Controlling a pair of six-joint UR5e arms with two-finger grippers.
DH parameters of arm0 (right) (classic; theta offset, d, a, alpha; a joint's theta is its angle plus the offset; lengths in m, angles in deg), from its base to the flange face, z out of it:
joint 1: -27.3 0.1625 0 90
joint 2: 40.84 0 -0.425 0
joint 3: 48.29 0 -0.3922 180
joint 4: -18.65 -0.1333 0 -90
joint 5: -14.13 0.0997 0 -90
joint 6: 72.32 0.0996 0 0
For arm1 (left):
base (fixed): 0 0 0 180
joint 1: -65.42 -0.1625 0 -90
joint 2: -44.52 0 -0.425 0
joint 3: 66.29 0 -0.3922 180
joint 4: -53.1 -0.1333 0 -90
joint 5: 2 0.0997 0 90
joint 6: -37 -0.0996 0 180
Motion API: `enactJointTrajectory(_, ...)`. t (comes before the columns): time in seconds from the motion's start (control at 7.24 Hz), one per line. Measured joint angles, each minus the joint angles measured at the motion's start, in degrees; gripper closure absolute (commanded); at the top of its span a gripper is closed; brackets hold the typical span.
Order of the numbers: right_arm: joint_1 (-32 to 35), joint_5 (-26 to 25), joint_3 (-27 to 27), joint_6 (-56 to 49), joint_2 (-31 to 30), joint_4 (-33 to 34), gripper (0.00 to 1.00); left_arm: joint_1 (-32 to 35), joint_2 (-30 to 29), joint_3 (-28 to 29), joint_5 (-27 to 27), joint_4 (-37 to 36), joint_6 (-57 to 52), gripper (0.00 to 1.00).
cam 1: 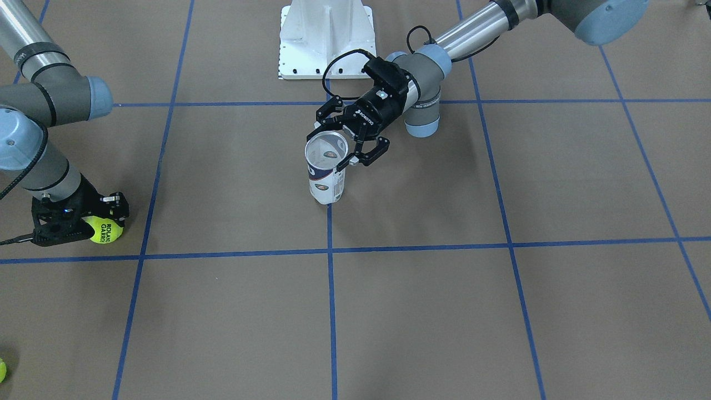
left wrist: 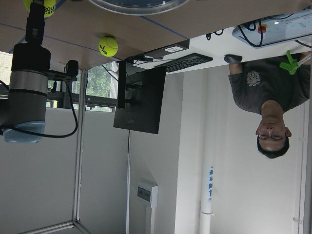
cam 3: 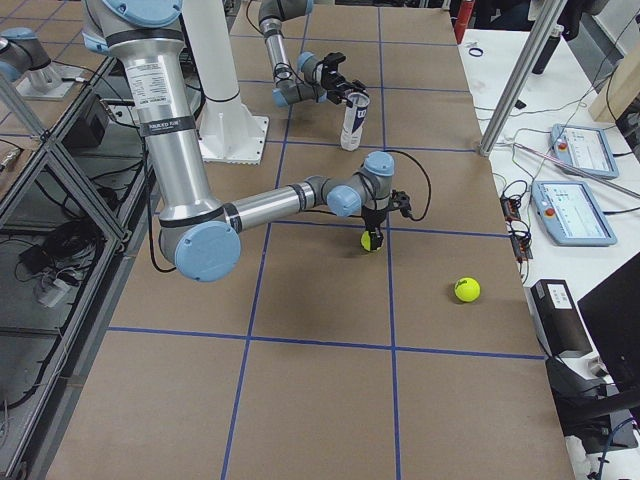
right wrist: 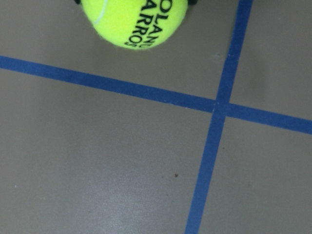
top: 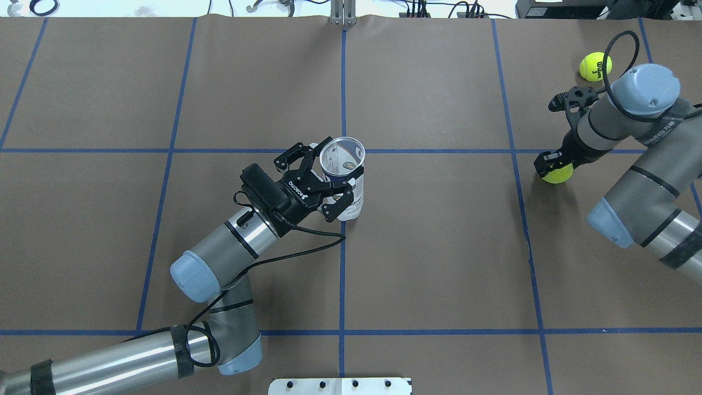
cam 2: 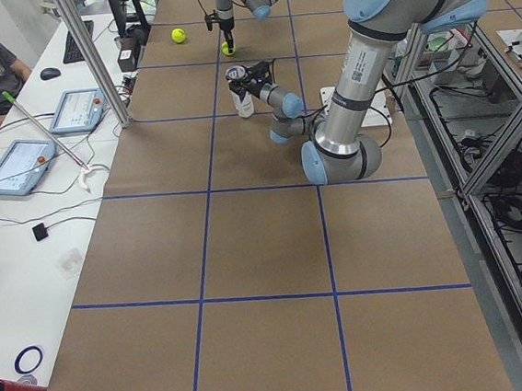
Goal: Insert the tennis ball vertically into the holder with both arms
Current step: 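Carry the ball with the right gripper above the can's opening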
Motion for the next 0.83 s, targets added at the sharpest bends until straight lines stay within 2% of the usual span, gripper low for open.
enactJointTrajectory(0.41, 0.0, 0.4, 2.3, 5.0, 1.8, 0.4, 1.00, -0.2, -0.1, 0.0, 0.0, 0.2, 0.0, 0.37)
enactJointTrajectory(0.83, -0.6, 3.8, 6.0, 22.1, 9.6, 1.9, 1.00, -0.3, -0.1, 0.0, 0.0, 0.2, 0.0, 0.37)
